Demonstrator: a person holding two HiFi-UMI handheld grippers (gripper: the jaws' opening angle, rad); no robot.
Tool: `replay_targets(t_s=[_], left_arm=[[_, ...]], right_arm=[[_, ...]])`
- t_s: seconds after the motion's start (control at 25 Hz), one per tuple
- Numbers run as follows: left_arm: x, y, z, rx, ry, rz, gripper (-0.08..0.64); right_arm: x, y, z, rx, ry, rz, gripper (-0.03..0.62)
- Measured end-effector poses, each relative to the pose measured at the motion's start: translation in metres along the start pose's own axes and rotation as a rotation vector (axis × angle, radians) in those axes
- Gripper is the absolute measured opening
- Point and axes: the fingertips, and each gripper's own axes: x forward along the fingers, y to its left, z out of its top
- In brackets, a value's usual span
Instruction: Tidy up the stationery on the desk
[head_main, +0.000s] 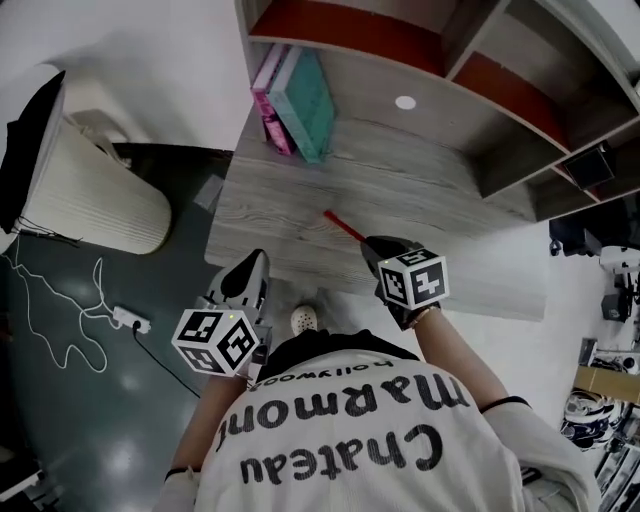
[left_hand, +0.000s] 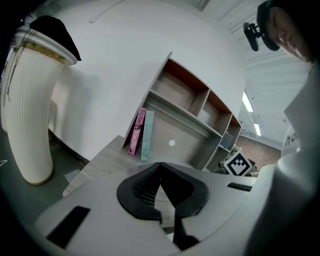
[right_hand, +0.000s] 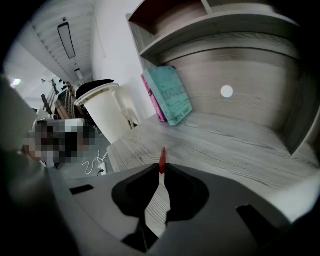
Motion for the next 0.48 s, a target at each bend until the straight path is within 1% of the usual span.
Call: replay_targets(t_s=[0.32,0.48], left_arm=[[0.027,-0.016,0.027,0.071,0.001,-0.099,0.015],[0.038,-0.028,0.036,0.099,-0.005,-0.142,0.015]], right_arm=[[-0.029,-0.016,0.028,0.08,-0.123,-0.063,0.048],[-0.043,-0.02,0.041,0.118,-0.186,-0.077,0.048]])
